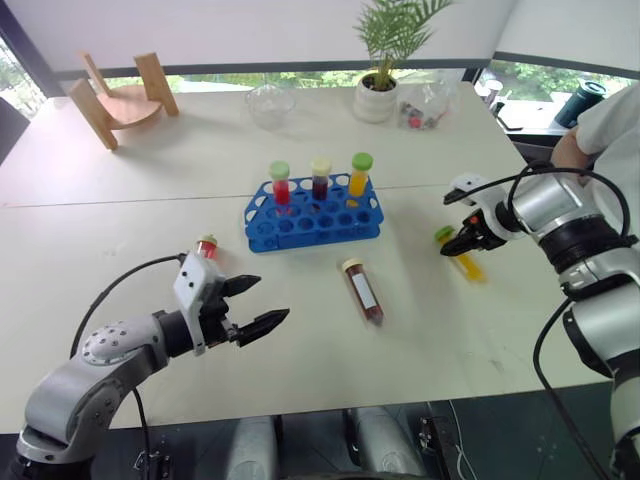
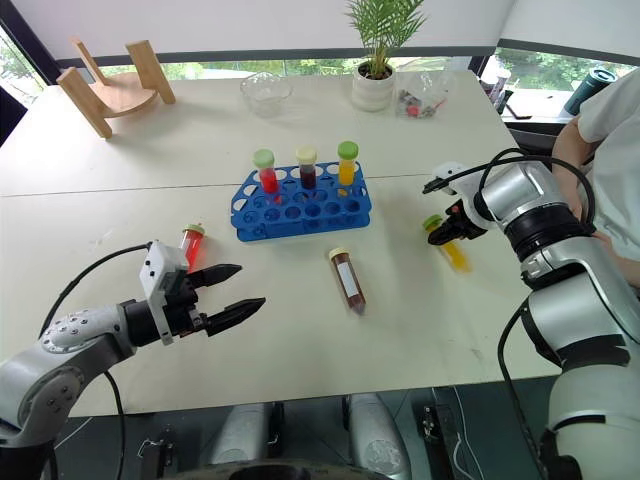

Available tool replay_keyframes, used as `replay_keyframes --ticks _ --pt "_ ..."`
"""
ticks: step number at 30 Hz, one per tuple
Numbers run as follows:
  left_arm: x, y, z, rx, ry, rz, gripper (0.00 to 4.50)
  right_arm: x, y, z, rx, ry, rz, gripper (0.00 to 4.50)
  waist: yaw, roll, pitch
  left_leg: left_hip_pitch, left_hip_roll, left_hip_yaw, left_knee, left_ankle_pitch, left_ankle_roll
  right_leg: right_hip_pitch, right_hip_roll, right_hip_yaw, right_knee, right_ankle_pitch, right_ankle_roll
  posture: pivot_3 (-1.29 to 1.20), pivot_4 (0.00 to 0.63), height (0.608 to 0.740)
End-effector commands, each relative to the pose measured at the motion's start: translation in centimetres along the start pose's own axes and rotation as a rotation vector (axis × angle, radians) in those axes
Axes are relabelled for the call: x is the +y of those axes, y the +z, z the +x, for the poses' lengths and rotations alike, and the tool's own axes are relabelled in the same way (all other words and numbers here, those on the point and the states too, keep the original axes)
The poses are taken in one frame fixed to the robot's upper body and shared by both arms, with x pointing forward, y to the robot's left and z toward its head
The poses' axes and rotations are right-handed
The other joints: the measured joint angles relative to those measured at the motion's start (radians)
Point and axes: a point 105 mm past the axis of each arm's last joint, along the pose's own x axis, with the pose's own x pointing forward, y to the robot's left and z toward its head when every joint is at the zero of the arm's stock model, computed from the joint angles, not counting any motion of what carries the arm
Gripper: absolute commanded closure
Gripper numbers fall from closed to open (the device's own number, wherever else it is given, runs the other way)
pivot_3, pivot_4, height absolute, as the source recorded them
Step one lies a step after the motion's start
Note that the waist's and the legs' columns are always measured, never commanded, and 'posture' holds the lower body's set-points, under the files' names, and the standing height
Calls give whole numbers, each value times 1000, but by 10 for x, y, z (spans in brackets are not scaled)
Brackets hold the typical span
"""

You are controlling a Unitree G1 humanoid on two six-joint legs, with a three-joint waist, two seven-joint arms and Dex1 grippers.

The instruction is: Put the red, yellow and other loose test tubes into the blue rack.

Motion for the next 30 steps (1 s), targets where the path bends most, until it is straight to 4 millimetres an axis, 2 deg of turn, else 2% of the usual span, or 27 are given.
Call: replay_keyframes --ticks 1,3,6,7,8,10,11,16,18,24,30 --pt "-2 12 -3 -35 9 55 0 6 7 -2 -25 43 1 3685 0 0 0 0 0 0 0 0 0 0 0 0 0 0 0 0 150 740" --pt "-1 12 -3 -36 12 60 0 7 17 -10 -85 52 16 3685 -1 0 0 1 0 0 0 0 0 0 0 0 1 0 0 0 150 740" --pt "3 16 -5 -42 23 66 0 13 53 -42 -333 73 34 3686 -2 4 2 0 0 0 -1 0 0 -1 0 0 2 0 1 0 150 740" --pt "5 17 -6 -43 29 71 0 23 72 -60 -484 123 68 3686 -2 5 3 0 0 0 -1 0 0 -2 0 0 2 1 1 0 150 740" --pt "6 18 -7 -43 34 75 0 30 82 -72 -581 160 93 3686 -2 6 3 0 0 0 -1 0 0 -2 0 0 3 1 1 0 150 740" --pt "11 20 -7 -46 44 76 0 49 107 -99 -912 171 34 3686 -1 5 3 0 0 -1 -2 0 0 -3 1 0 4 1 1 0 150 740" --pt "12 21 -7 -46 46 75 0 56 113 -109 -1068 156 -4 3686 0 3 2 0 0 -2 -2 0 0 -3 2 -1 6 1 1 0 150 740" --pt "17 26 -6 -48 44 73 0 75 114 -103 -1462 133 144 3686 3 2 1 0 0 -5 -1 0 0 0 1 -3 6 1 2 0 150 740" --pt "19 28 -6 -49 43 74 0 78 112 -93 -1547 105 162 3686 2 4 2 0 -1 -4 0 1 -1 0 0 -2 6 2 3 0 150 740" --pt "18 31 -2 -38 25 88 0 88 111 -45 -1539 46 134 3686 -6 3 2 3 -1 -3 0 2 -4 2 1 -1 7 2 4 0 150 740" --pt "17 33 -4 -32 24 95 0 93 112 -25 -1529 56 120 3686 -23 4 2 3 0 -4 -1 2 -4 0 1 -1 11 2 3 0 150 740"
